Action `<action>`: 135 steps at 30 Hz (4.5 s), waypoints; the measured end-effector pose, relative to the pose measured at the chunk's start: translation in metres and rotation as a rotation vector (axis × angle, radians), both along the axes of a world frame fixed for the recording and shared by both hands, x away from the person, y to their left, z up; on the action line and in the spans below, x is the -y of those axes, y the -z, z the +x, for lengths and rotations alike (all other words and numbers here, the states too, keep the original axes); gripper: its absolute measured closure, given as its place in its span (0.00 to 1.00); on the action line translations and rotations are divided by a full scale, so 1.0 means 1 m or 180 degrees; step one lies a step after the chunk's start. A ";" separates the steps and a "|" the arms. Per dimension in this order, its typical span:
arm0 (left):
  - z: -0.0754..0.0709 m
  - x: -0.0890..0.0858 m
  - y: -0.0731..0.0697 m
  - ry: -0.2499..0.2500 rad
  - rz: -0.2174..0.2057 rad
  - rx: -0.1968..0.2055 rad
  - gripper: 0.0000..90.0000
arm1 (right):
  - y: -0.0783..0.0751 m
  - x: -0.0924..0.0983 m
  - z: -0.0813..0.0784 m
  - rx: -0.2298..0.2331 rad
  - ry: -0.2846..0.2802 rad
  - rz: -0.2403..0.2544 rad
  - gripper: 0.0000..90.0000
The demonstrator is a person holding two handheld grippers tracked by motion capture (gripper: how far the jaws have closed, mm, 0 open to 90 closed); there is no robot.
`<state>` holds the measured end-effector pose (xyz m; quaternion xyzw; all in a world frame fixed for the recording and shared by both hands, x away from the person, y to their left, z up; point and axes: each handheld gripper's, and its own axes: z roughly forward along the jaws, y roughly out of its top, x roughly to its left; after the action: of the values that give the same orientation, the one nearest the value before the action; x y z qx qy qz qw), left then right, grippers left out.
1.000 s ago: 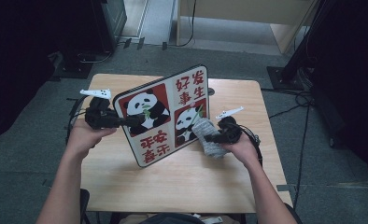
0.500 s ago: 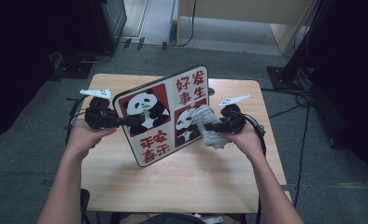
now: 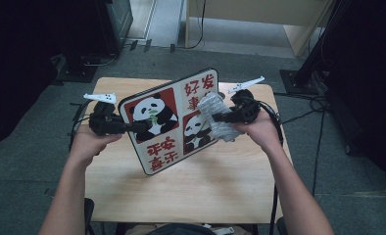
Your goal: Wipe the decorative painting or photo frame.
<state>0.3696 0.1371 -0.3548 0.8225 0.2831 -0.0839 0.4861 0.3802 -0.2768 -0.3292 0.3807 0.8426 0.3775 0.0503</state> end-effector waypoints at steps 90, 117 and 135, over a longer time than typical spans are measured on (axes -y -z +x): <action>-0.001 -0.001 0.000 0.0094 0.0031 0.0071 0.86 | -0.023 -0.052 0.022 0.0199 -0.0253 -0.0132 0.75; -0.001 -0.001 0.000 0.0103 0.0031 0.0076 0.86 | 0.003 -0.047 0.016 0.0134 -0.0235 -0.0070 0.75; -0.001 -0.001 0.000 0.0102 0.0028 0.0073 0.86 | 0.028 -0.044 0.010 0.0034 -0.0214 -0.0093 0.73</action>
<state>0.3684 0.1379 -0.3549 0.8299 0.2648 -0.0809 0.4843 0.3906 -0.2332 -0.3574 0.3493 0.8601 0.3687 0.0476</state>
